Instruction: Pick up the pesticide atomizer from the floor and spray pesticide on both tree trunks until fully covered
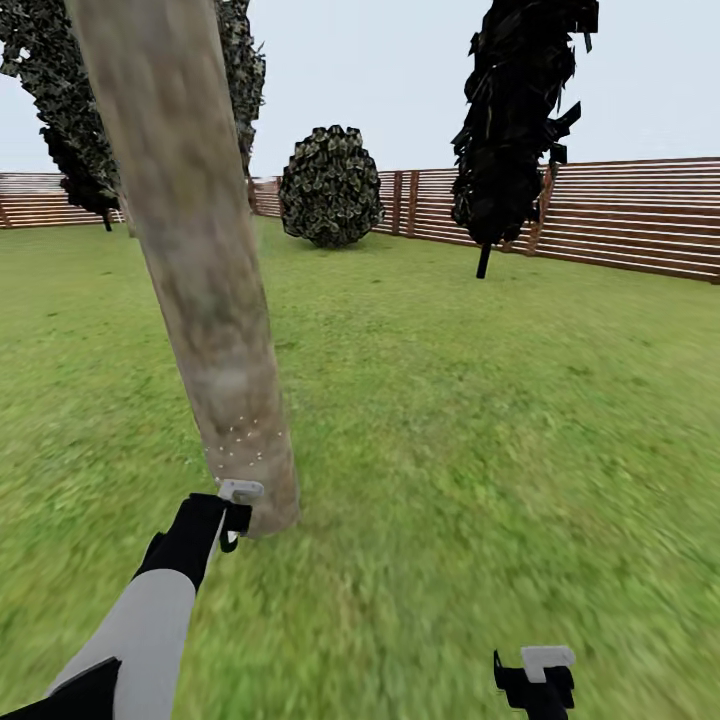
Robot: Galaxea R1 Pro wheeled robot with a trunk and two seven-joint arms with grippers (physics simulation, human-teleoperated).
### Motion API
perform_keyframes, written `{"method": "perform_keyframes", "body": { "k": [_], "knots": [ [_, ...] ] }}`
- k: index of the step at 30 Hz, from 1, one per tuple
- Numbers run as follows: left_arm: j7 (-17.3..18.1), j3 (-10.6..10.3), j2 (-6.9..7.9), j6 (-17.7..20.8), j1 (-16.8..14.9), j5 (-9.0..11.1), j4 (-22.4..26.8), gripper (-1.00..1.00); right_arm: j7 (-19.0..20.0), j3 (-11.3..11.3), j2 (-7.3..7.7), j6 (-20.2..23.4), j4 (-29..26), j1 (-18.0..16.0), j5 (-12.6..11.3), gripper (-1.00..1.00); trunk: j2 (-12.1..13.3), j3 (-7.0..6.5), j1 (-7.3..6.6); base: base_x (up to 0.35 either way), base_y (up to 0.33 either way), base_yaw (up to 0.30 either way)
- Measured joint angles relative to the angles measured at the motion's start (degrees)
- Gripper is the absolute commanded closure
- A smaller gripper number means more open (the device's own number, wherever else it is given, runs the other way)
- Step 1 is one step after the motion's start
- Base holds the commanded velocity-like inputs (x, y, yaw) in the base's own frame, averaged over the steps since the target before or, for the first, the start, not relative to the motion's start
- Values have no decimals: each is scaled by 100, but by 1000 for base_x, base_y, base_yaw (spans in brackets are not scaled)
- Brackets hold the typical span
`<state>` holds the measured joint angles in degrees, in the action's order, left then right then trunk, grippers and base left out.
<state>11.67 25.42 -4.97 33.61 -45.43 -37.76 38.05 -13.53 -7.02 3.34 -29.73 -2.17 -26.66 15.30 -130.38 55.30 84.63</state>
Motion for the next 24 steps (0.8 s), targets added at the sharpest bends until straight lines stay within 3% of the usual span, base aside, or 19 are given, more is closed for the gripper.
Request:
{"method": "perform_keyframes", "body": {
  "k": [1, 3, 5, 8, 13, 19, 22, 24],
  "knots": [
    [-13, 8, 96, -8, 6, -48, -2, 100, 0, 0, 0, 0, 0, 1, 0, -100, 0, 0, 0, 239, -187, 0],
    [-138, 27, 421, -19, 19, -45, -19, 100, -1, 1, 0, 0, 0, 0, 0, -100, 0, 0, 0, 206, -146, 19],
    [-184, 44, 543, -20, 113, 17, -68, 100, 1, 0, 0, 1, 1, -1, 0, -100, 0, 1, 2, 84, -57, 143],
    [-204, 24, 501, -28, 256, 83, -181, 100, 2, -2, -1, 1, 0, 0, -1, -100, 0, 1, 3, 13, -9, 257],
    [-206, 18, 201, -295, 286, 82, -499, 100, 2, -1, -1, 2, 1, 0, -1, -100, 0, 0, 3, 2, -1, 275],
    [-296, 62, 330, -392, 293, 33, -451, 100, 2, -1, 0, 1, 0, 1, 0, -100, 0, 0, 2, 0, -12, 158],
    [-852, 84, 300, -410, 294, 43, -501, 100, -3, -2, 3, -1, 0, 2, 0, -100, 0, 0, 3, 0, -215, 11],
    [-1024, 93, 265, -544, 296, 265, -714, 100, -8, -7, 7, -1, 0, 1, 0, -100, 0, 1, 3, 3, -263, 2]
  ]
}}
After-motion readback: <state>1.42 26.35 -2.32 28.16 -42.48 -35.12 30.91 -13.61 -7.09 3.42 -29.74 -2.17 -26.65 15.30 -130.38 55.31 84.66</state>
